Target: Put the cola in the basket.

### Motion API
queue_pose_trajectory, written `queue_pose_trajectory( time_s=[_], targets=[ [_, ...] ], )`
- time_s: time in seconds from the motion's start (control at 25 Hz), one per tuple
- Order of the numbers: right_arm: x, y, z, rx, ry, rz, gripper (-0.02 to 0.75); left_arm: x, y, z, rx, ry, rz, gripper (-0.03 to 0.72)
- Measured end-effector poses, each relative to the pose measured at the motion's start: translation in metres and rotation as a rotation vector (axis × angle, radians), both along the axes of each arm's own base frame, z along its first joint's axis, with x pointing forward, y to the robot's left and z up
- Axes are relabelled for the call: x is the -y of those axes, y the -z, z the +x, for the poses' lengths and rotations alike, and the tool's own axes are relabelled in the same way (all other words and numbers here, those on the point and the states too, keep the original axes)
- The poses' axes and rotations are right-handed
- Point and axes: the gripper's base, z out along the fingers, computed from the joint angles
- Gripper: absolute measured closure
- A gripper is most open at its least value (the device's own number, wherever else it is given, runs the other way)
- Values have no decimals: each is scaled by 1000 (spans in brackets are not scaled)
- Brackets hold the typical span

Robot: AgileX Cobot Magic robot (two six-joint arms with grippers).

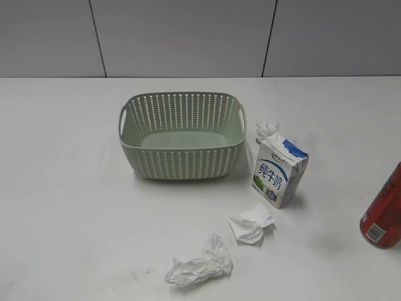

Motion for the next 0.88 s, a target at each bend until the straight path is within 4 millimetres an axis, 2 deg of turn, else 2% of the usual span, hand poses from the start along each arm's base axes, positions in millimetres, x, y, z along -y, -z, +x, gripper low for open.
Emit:
queue_pose_trajectory(
  time_s=[0.68,0.88],
  targets=[
    [0,0,0,-1,1,2,222,0,0,0,0,0,0,460],
    [0,0,0,-14,39,75,222,0,0,0,0,0,0,460]
  ],
)
